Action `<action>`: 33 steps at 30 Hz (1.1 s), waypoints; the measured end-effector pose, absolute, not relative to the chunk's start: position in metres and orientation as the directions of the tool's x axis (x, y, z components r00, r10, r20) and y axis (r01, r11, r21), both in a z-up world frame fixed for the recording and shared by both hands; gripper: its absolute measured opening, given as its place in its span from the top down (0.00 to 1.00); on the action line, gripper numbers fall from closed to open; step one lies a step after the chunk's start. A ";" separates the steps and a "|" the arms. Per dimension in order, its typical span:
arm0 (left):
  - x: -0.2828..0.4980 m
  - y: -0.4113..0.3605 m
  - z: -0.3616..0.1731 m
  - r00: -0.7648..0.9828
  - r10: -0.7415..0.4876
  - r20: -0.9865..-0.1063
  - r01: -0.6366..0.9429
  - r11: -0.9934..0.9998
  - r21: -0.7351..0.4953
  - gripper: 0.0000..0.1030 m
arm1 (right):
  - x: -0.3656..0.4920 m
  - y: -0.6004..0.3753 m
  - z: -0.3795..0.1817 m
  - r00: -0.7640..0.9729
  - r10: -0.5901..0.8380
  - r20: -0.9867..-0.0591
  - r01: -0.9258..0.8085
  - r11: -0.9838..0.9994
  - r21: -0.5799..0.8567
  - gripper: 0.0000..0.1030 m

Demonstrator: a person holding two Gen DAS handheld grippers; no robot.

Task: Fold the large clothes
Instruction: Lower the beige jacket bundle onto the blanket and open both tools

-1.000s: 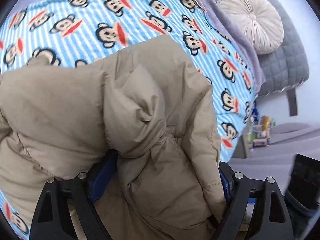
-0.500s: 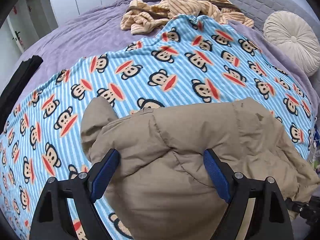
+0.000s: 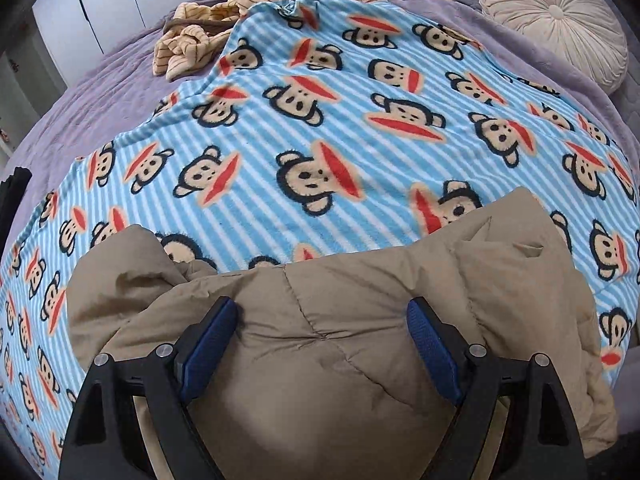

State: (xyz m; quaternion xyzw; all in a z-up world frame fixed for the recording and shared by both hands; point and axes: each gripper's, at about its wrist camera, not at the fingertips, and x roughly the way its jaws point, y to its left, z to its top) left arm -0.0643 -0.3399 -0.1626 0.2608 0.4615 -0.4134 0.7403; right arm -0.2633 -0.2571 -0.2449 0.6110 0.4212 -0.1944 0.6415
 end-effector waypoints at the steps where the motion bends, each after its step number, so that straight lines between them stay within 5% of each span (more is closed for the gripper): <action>1: -0.062 -0.339 -0.163 0.228 -0.372 -0.900 0.849 0.528 -0.003 0.16 | -0.265 -0.262 -0.237 0.557 0.290 -0.778 0.767 0.180 0.616 0.85; 11: -0.063 -0.343 -0.167 0.248 -0.343 -0.906 0.844 0.535 0.029 0.14 | -0.237 -0.286 -0.108 0.577 0.142 -0.804 0.588 0.611 0.530 0.78; 19: -0.067 -0.294 -0.115 0.249 -0.325 -0.912 0.799 0.601 0.004 0.14 | -0.179 -0.271 -0.184 0.324 0.244 -0.914 0.557 0.732 0.393 0.79; 33: -0.127 -0.180 -0.123 0.129 -0.246 -0.961 0.636 0.763 -0.109 0.14 | -0.172 -0.283 -0.220 0.325 0.366 -0.872 0.580 0.651 0.489 0.77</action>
